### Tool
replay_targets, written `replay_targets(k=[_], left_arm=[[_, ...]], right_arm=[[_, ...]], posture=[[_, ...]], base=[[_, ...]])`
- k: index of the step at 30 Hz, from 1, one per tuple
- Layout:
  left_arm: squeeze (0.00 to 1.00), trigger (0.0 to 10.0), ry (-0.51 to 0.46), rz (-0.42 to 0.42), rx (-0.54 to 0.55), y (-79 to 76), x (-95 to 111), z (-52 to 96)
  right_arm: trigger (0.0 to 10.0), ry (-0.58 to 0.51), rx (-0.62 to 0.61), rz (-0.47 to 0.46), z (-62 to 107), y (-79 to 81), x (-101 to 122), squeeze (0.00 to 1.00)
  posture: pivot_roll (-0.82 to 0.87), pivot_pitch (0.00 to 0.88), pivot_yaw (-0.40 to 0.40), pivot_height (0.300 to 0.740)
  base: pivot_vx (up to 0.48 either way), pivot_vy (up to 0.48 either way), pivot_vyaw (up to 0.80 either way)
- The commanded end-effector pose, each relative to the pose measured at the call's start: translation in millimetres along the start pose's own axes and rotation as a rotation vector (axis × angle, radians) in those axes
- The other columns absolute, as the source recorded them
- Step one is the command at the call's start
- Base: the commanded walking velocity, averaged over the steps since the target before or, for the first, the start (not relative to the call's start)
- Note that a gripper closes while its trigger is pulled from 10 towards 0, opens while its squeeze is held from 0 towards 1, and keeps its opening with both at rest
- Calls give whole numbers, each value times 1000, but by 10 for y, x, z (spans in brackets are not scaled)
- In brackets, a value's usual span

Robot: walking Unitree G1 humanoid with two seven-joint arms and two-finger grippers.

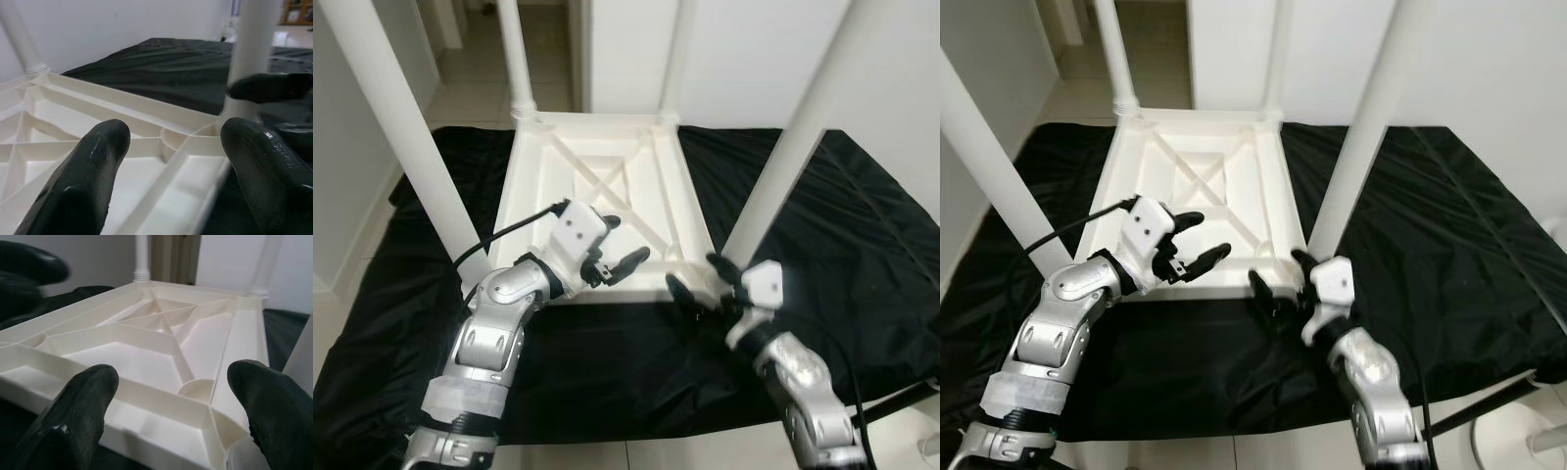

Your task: Building children table

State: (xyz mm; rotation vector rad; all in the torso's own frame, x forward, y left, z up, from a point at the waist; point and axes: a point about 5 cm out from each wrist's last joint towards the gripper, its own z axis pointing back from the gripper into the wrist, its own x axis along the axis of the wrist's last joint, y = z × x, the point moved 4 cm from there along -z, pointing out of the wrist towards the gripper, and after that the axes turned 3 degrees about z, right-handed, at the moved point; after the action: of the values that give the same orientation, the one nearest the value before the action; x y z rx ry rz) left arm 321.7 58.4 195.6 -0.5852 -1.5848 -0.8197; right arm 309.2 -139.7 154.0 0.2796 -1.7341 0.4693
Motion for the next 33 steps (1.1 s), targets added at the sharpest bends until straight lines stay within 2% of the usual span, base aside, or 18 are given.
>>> replay_targets(k=[1, 4, 6, 8, 9, 10, 11, 14, 15, 16, 17, 19, 20, 24, 33], left_arm=[[0, 10000, 8, 24, 113, 58, -16, 66], [0, 10000, 9, 31, 109, 35, -16, 84], [0, 10000, 9, 43, 70, -74, -5, 112], [0, 10000, 9, 43, 70, -74, -5, 112], [0, 10000, 10, 37, 23, -176, -2, 120], [0, 10000, 10, 37, 23, -176, -2, 120], [0, 10000, 13, 24, -38, -295, -2, 138], [0, 10000, 16, 14, -85, -382, -5, 154], [0, 10000, 25, 5, -123, -445, -11, 167], [0, 10000, 25, 5, -123, -445, -11, 167], [0, 10000, 32, 7, -143, -472, -18, 173], [0, 10000, 32, 7, -143, -472, -18, 173], [0, 10000, 37, 11, -150, -483, -17, 178], [0, 10000, 42, 16, -166, -505, -10, 195], [0, 10000, 48, 22, -184, -537, 7, 229]], right_arm=[[10000, -3, -61, -8, 12, -145, -21, 0], [10000, -2, -78, -14, 10, -192, -26, 0], [10000, 4, -120, -6, 29, -315, -47, 0], [10000, 4, -120, -6, 29, -315, -47, 0], [10000, 7, -140, 7, 42, -378, -58, 0], [10000, 7, -140, 7, 42, -378, -58, 0], [10000, 13, -169, 19, 51, -466, -73, 0], [10000, 17, -197, 30, 59, -541, -82, 0], [10000, 17, -238, 43, 64, -652, -86, 0], [10000, 17, -238, 43, 64, -652, -86, 0], [10000, 19, -274, 55, 69, -745, -86, 0], [10000, 19, -274, 55, 69, -745, -86, 0], [10000, 17, -307, 67, 79, -821, -80, 0], [10000, 13, -348, 74, 94, -899, -72, 0], [10000, 6, -348, 75, 85, -888, -96, 0]], posture=[[-31, 27, -59, 740], [-31, 27, -59, 740], [-34, 19, -61, 740], [-34, 19, -61, 740], [-33, 20, -63, 740], [-33, 20, -63, 740], [-38, 23, -60, 740], [-38, 23, -60, 740], [-37, 22, -61, 740], [-37, 22, -61, 740], [-39, 23, -57, 740], [-39, 23, -57, 740], [-39, 23, -57, 740], [-40, 21, -51, 740], [-40, 25, -46, 740]], base=[[0, 0, 0], [0, 0, 0], [0, 0, 0], [0, 0, 0], [0, 0, 0], [0, 0, 0], [0, 0, 0], [0, 0, 0], [0, 0, 0], [0, 0, 0], [0, 0, 0], [0, 0, 0], [0, 0, 0], [0, 0, 0], [0, 0, 0]])
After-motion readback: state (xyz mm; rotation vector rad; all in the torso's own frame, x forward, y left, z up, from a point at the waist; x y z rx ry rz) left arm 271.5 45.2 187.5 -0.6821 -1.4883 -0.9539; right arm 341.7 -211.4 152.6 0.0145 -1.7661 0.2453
